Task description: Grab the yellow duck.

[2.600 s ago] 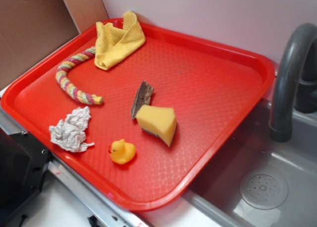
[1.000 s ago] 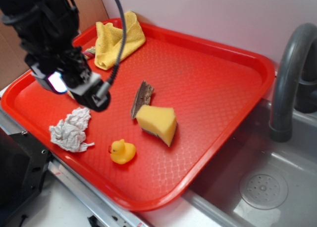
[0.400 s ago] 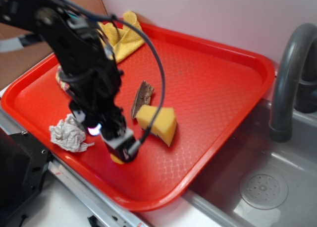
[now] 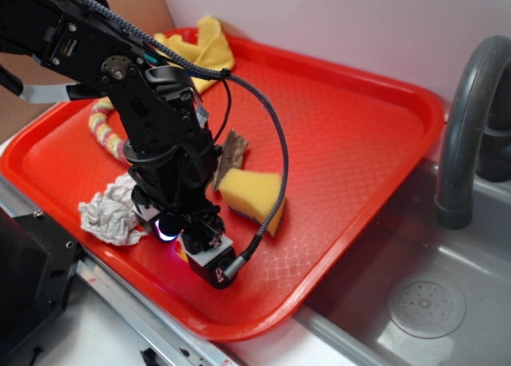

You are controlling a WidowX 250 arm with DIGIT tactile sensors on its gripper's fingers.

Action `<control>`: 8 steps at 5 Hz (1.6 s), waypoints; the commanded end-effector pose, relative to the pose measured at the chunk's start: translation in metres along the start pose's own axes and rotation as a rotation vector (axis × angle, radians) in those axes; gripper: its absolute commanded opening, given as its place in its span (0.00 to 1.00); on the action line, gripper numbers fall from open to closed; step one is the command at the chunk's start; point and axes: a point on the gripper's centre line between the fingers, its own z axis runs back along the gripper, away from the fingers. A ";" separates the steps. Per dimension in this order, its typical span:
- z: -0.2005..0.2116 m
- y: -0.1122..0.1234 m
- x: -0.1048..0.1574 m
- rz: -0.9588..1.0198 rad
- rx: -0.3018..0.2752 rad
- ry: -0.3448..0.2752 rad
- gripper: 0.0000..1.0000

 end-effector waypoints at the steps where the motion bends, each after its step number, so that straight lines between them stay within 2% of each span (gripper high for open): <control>1: -0.003 -0.003 0.001 -0.017 0.018 -0.028 0.00; 2: 0.006 -0.001 0.002 -0.019 0.017 -0.029 0.00; 3: 0.056 0.007 0.011 0.006 0.009 -0.060 0.00; 4: 0.108 0.027 0.019 0.048 -0.060 -0.097 0.00; 6: 0.210 0.072 0.010 0.165 -0.124 -0.238 0.00; 7: 0.215 0.076 0.006 0.181 -0.150 -0.239 0.00; 8: 0.199 0.074 0.012 0.175 -0.152 -0.149 0.00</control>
